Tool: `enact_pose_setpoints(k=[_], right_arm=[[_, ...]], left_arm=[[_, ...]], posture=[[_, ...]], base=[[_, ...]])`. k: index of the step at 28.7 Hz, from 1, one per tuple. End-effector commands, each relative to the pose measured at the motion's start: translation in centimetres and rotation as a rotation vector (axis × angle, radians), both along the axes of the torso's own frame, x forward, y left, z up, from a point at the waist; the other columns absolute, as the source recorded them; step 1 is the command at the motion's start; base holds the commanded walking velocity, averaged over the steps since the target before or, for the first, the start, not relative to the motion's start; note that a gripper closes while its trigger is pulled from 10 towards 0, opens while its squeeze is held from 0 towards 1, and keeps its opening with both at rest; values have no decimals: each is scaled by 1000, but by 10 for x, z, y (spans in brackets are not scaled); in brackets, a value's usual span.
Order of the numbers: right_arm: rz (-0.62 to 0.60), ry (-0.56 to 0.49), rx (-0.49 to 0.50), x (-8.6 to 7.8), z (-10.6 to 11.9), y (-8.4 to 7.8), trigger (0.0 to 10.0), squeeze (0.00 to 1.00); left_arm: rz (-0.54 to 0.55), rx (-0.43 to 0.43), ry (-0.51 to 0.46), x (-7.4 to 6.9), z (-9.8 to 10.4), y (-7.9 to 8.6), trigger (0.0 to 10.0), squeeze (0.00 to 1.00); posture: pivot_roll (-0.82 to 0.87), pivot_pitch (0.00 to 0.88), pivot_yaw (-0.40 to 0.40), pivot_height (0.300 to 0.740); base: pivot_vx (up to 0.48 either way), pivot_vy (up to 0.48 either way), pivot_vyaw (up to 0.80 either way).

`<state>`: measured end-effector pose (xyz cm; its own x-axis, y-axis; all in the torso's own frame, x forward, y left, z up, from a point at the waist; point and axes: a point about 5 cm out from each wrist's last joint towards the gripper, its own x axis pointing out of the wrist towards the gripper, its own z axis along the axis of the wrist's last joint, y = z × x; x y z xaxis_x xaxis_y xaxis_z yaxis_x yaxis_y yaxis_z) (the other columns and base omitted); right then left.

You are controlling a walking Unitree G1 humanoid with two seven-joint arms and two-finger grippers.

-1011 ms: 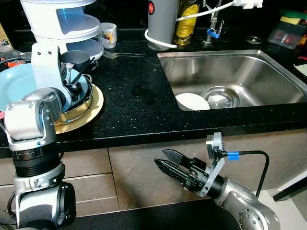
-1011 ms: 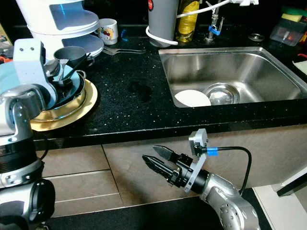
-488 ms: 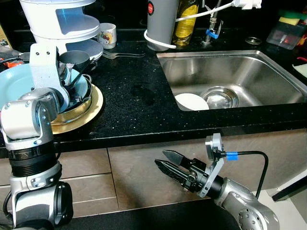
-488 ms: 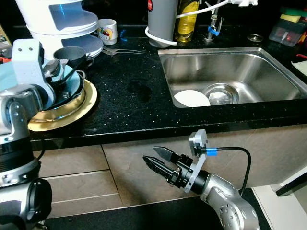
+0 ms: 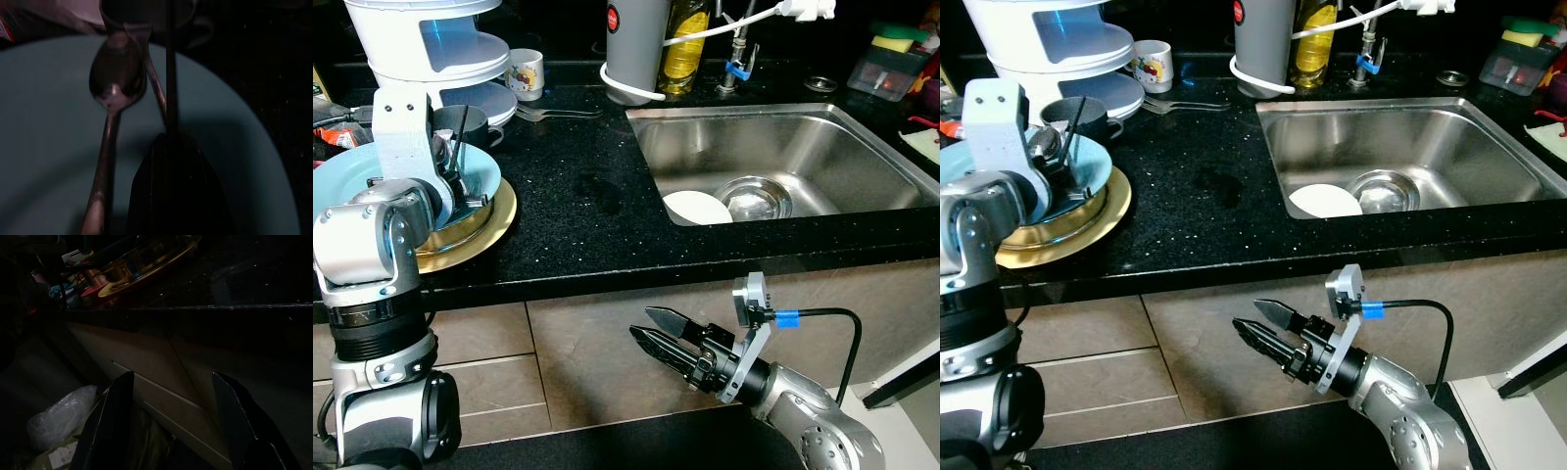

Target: Kitchen organization

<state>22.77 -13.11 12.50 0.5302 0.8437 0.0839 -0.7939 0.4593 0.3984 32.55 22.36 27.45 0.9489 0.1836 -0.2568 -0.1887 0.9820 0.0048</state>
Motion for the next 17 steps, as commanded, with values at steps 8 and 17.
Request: enact_pose_setpoints(k=[8,17], right_arm=[[5,10,-15,1,-3,0,10000,0],[-20,15,12,1,-2,-2,10000,0]], left_arm=[[47,72,-84,0,12,4,0,0],[-252,-26,-413,2,47,-44,5608,0]], posture=[[126,26,-73,740],[123,19,-74,740]], base=[[0,0,0],[0,0,0]])
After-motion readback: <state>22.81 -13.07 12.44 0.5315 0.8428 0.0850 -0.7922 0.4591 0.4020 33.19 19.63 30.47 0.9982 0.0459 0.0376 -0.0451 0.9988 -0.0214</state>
